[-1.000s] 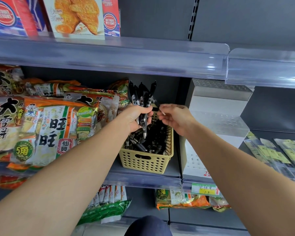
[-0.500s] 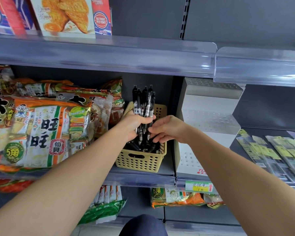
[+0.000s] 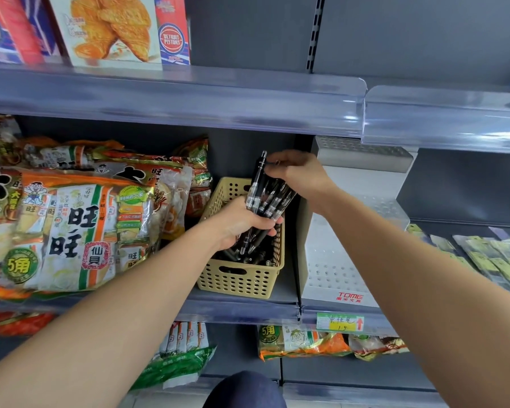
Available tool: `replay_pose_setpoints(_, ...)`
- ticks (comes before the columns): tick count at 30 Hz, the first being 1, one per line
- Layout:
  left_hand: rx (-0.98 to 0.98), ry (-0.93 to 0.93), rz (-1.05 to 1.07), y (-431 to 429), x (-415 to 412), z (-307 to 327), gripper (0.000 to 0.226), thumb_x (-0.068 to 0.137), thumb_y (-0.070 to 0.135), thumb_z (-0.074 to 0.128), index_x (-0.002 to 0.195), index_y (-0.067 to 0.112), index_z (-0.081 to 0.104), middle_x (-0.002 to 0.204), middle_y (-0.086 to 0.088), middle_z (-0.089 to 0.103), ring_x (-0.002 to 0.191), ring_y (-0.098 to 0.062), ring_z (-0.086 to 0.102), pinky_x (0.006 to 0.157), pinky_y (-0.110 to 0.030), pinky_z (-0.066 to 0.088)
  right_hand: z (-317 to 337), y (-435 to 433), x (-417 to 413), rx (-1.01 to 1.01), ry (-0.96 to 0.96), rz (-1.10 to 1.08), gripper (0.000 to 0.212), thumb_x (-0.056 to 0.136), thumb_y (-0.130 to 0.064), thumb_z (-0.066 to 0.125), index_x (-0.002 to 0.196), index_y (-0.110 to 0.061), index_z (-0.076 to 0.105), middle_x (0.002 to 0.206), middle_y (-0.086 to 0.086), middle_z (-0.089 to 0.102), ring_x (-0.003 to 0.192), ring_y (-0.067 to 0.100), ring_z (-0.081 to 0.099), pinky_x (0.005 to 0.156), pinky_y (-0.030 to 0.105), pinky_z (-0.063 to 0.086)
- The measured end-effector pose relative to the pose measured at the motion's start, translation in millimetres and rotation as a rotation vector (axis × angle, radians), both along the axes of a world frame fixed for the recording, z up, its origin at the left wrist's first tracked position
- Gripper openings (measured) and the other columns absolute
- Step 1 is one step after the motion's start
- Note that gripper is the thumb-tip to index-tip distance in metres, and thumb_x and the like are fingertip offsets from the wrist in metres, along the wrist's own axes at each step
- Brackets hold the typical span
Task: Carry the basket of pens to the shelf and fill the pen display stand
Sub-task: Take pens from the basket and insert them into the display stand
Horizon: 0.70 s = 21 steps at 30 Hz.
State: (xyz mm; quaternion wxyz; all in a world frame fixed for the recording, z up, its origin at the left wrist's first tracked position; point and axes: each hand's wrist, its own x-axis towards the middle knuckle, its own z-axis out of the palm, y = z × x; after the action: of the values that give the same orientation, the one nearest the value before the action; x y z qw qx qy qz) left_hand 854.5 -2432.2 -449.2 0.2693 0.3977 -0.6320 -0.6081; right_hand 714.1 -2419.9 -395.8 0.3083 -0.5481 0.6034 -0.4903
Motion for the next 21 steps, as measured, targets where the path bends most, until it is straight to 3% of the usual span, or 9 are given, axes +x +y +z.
replay_pose_setpoints(3,-0.050,-0.037,-0.036,1,0,4,0.018,0.083,-0.007,0.064,0.091,0.010,0.067,0.086,0.000,0.073,0.070,-0.013,0.067,0.092,-0.033,0.047,7,4,-10,0.017,0.038,0.054,0.013,0.079,-0.013,0.073,0.084,-0.025,0.068,0.081,-0.006,0.065,0.076,0.006,0.058,0.068,0.015,0.042)
replay_pose_setpoints(7,-0.052,-0.013,-0.086,6,-2,9,0.018,0.083,-0.009,0.063,0.092,0.007,0.066,0.083,-0.001,0.073,0.068,-0.013,0.065,0.073,-0.024,0.052,15,10,-17,0.069,0.055,0.147,0.015,0.080,-0.011,0.072,0.082,-0.024,0.065,0.077,-0.006,0.063,0.068,0.003,0.055,0.054,0.006,0.040)
replay_pose_setpoints(13,-0.083,-0.018,-0.115,18,-4,20,0.020,0.084,-0.008,0.063,0.102,0.000,0.064,0.073,0.004,0.072,0.071,-0.014,0.064,0.069,-0.015,0.052,14,18,-28,0.033,-0.084,0.144,0.016,0.081,-0.009,0.071,0.075,-0.023,0.065,0.069,-0.010,0.063,0.076,0.012,0.053,0.077,0.027,0.036)
replay_pose_setpoints(18,-0.053,0.014,-0.128,29,-5,28,0.023,0.083,-0.013,0.061,0.101,0.001,0.061,0.086,-0.007,0.069,0.066,-0.016,0.062,0.059,-0.023,0.054,19,33,-35,-0.045,-0.202,0.074,0.015,0.087,-0.010,0.065,0.079,-0.023,0.064,0.077,-0.011,0.063,0.079,0.007,0.053,0.071,0.027,0.034)
replay_pose_setpoints(21,-0.027,0.014,-0.128,37,-4,28,0.025,0.083,-0.013,0.061,0.101,0.004,0.060,0.088,-0.008,0.068,0.067,-0.017,0.060,0.053,-0.026,0.051,22,42,-43,-0.093,-0.307,-0.055,0.019,0.089,-0.010,0.062,0.077,-0.024,0.059,0.074,-0.009,0.059,0.070,0.008,0.049,0.067,0.027,0.033)
